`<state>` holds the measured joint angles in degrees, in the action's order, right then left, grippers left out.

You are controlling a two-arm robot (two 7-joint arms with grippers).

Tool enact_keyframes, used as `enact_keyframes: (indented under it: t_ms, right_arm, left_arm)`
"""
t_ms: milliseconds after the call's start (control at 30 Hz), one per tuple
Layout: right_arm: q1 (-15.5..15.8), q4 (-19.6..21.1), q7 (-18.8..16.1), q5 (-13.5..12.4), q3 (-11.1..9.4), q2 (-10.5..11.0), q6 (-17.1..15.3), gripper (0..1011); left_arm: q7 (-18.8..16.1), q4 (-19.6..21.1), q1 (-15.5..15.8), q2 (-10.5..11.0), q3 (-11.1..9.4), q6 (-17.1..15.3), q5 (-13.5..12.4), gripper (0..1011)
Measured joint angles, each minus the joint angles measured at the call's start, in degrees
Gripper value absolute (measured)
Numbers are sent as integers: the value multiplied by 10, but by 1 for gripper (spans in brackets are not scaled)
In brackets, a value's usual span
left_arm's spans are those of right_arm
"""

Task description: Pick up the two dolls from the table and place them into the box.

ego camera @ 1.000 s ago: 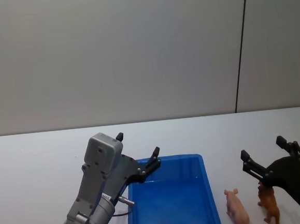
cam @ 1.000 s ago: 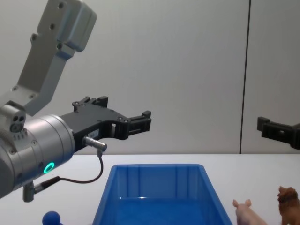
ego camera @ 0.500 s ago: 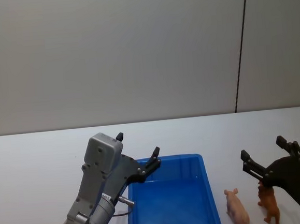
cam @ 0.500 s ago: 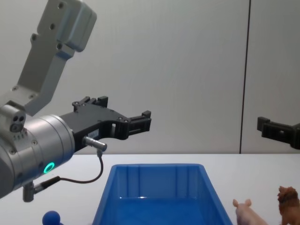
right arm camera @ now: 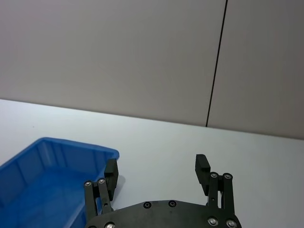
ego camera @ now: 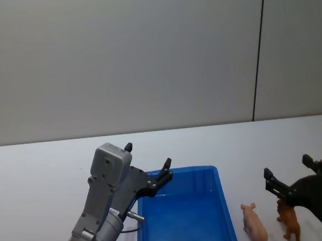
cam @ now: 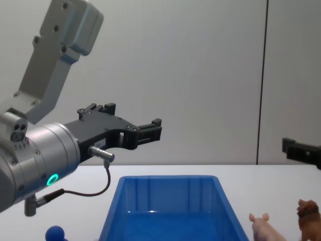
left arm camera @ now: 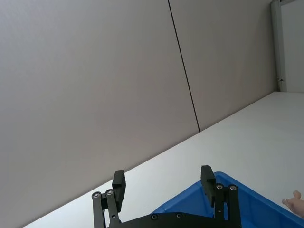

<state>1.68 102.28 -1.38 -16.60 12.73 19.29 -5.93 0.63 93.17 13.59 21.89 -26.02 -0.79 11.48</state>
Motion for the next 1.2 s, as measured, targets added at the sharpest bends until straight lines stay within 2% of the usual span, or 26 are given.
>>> enact_keyframes:
  t_ms: [233, 500, 800, 1200]
  right_arm:
    - [7, 2, 24, -2, -2, 0, -45, 1001]
    - [11, -6, 42, 2, -1, -5, -80, 1001]
    - [11, -26, 51, 13, 3, -13, -101, 1001]
    - [2, -65, 52, 24, 8, -27, -109, 1001]
  left_arm:
    - [0, 0, 0, 0, 0, 0, 0, 1001]
    - [0, 0, 0, 0, 0, 0, 0, 1001]
    - [0, 0, 0, 0, 0, 0, 0, 1001]
    - [0, 0, 0, 0, 0, 0, 0, 1001]
